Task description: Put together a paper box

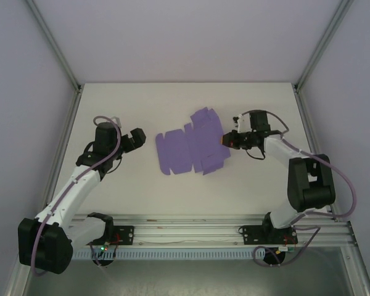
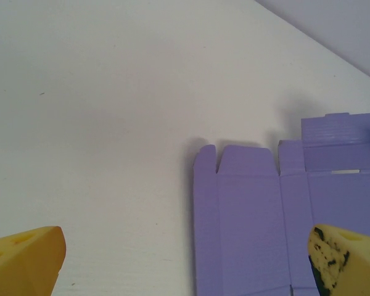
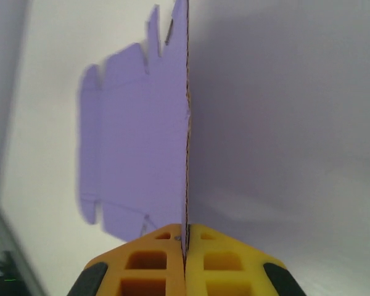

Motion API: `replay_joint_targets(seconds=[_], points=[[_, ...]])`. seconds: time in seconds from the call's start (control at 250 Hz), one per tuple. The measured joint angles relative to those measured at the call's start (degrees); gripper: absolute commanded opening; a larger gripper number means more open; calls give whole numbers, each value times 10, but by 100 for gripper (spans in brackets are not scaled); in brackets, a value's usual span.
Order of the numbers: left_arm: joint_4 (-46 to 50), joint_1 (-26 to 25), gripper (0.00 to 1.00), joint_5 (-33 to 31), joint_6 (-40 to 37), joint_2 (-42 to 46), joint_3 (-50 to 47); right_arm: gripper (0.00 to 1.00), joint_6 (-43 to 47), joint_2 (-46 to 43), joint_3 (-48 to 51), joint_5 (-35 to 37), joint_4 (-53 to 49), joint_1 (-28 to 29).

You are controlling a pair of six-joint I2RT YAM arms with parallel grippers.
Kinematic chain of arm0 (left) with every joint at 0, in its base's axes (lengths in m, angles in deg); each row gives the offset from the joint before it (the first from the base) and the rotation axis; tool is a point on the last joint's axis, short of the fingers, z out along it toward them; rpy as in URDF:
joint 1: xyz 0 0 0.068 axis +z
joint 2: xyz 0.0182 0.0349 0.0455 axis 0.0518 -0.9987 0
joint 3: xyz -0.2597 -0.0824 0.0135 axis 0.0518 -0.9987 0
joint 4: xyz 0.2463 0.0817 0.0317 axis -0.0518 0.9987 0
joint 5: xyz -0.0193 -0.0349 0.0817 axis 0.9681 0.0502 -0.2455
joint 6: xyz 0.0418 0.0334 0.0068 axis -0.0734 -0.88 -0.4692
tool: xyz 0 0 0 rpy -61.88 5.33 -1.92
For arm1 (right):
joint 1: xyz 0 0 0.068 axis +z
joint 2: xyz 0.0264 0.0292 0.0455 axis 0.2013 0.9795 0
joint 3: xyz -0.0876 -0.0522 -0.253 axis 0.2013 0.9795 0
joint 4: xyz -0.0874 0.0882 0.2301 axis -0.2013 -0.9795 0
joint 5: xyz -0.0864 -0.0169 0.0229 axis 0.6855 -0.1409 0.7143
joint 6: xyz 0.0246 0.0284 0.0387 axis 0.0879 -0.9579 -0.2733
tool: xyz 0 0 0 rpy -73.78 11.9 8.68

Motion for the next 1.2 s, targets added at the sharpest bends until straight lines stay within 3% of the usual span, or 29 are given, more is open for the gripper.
replay_joint_targets(seconds=[0.252, 0.468, 0.915, 1.203], points=[[0, 0, 100, -5, -8, -7, -1, 2, 186, 15, -66, 221, -62, 96], [0, 0, 100, 6, -9, -30, -1, 0, 339, 23, -73, 366, -33, 182], [4, 0, 100, 84, -10, -85, 25, 0, 672, 17, 82, 458, 254, 291], [-10, -22, 100, 161, -9, -142, 108, 0, 784, 42, 107, 510, 454, 316]])
